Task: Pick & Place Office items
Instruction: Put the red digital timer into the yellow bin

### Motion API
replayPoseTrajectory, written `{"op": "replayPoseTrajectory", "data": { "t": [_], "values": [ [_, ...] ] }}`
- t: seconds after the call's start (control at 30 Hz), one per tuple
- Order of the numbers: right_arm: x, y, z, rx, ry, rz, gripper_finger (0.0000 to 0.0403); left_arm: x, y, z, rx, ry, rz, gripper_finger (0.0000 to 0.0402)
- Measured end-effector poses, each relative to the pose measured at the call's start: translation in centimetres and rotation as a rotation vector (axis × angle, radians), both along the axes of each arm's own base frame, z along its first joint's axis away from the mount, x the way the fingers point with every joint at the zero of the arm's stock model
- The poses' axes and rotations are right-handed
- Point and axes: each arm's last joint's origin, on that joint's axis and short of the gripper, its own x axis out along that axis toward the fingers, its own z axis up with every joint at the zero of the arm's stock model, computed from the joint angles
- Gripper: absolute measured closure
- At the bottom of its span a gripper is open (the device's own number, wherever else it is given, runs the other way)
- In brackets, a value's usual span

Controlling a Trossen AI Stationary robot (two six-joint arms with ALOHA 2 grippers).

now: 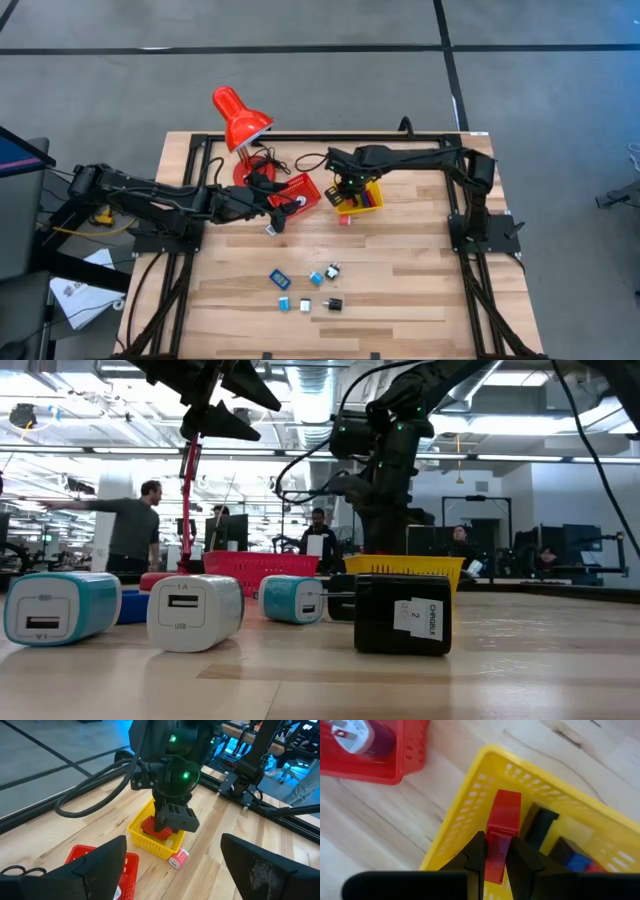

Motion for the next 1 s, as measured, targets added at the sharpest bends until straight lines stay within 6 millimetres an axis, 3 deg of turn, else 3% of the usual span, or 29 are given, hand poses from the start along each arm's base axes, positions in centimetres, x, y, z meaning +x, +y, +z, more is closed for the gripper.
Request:
{"op": "replayPoseTrajectory", "data": {
  "t": [0.23,1.0],
  "values": [
    [0.2,0.5,-1.6,0.019,0.057,0.014,0.0354,0.0,0.0,0.0,0.0,0.002,0.0,0.0083],
    [0.6,0.5,-1.9,0.011,0.049,0.043,0.0341,0.0,0.0,0.0,0.0,0.002,0.0,0.0083]
  ]
}}
